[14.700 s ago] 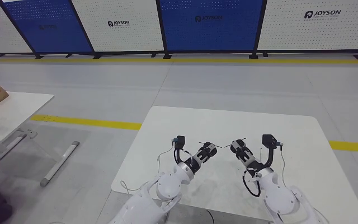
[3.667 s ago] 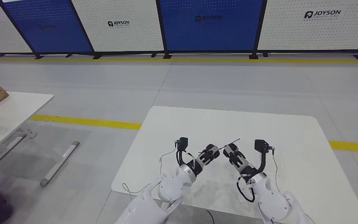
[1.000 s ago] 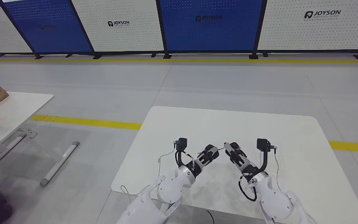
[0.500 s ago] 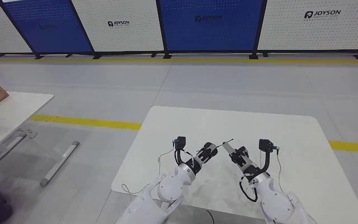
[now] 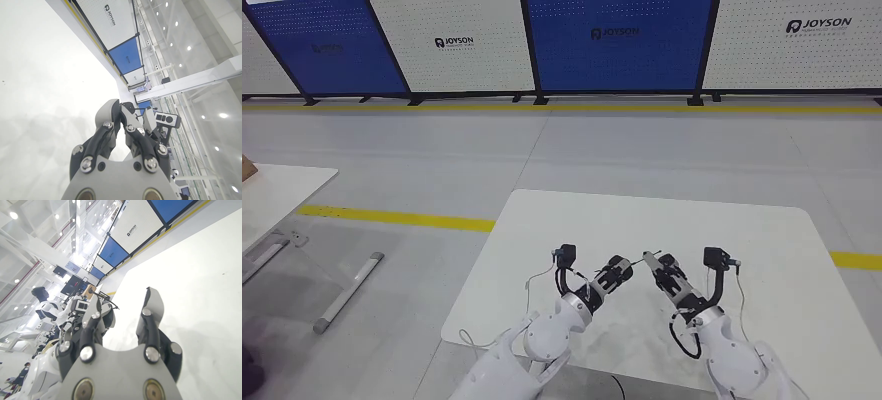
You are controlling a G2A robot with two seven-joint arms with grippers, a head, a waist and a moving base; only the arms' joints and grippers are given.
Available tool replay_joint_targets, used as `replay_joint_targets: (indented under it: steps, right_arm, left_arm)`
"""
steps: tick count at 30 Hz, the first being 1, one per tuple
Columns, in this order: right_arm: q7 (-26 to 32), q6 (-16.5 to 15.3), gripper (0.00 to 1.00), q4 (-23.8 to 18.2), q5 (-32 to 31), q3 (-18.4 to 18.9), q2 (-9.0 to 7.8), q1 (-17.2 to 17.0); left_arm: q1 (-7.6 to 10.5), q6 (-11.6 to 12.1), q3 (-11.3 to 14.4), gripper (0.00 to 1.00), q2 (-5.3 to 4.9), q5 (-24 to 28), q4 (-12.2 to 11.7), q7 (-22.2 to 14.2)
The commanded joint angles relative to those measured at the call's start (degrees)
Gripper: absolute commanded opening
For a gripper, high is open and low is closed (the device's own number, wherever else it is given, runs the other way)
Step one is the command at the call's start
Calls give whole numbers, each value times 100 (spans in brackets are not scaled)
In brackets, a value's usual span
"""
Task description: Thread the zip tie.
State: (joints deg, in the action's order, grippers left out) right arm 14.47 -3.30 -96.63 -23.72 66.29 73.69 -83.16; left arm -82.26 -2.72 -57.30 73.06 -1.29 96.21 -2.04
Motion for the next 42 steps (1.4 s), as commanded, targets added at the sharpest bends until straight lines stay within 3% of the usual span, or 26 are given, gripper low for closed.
replay_joint_targets:
  steps: [1,16,22,23,25,30,34,40,42]
  right_arm:
    - [13,6,0,-4,-26,-6,0,6]
    - [87,47,0,-10,-155,-76,6,22]
    - [51,37,0,-26,-171,-57,3,-16]
    - [48,39,0,-29,-176,-56,3,-21]
    - [44,43,0,-31,-182,-53,3,-28]
    - [24,65,0,-19,-205,-48,4,-38]
    - [4,85,0,-9,-202,-33,5,-38]
    - [-47,110,0,21,-168,12,7,-37]
    - [-56,110,0,22,-165,26,6,-42]
  left_arm:
    - [-6,3,-4,0,0,-1,5,-4]
    - [-53,31,31,0,-1,-125,78,-94]
    - [-41,-82,48,0,1,-197,58,-114]
    - [-40,-91,51,4,2,-209,56,-116]
    - [-41,-96,54,24,3,-222,54,-118]
    - [-49,-66,49,48,5,-215,53,-111]
    - [-83,41,17,45,3,-182,65,-75]
    - [-123,113,-43,30,0,-130,84,-33]
    - [-125,128,-59,29,1,-107,81,-20]
